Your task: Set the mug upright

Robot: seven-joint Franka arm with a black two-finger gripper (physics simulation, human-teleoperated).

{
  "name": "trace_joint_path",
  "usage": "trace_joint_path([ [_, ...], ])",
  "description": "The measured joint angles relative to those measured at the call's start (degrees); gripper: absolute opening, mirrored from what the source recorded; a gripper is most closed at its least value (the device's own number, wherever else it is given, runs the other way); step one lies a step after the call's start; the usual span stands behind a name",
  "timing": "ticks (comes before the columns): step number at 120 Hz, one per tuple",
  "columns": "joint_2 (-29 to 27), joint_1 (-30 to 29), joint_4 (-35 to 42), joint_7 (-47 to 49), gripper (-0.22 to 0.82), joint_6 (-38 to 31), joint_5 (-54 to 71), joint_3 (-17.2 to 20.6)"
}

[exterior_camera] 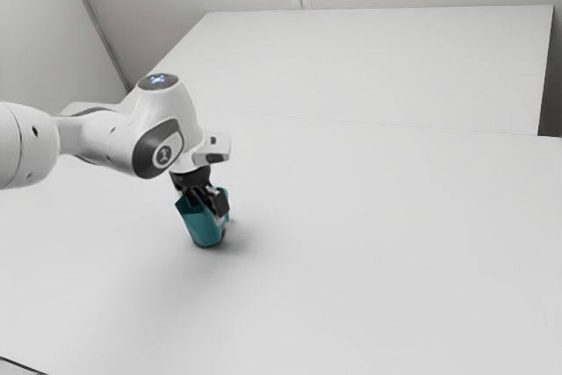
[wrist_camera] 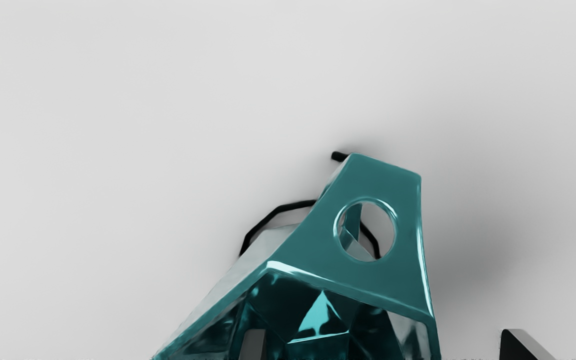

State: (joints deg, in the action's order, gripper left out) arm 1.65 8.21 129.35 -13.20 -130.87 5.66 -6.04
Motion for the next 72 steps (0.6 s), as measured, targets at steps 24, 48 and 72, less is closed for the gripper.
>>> trace_joint_path([
  [24,-1.9,-0.4,-6.4,0.5,0.56,3.0,0.6,0.1],
  [48,-1.9,-0.5,-19.0,0.9,0.59,10.6,1.0,-0.1],
  [72,-2.1,-0.8,-30.1,1.4,0.60,20.6,1.5,0.0],
])
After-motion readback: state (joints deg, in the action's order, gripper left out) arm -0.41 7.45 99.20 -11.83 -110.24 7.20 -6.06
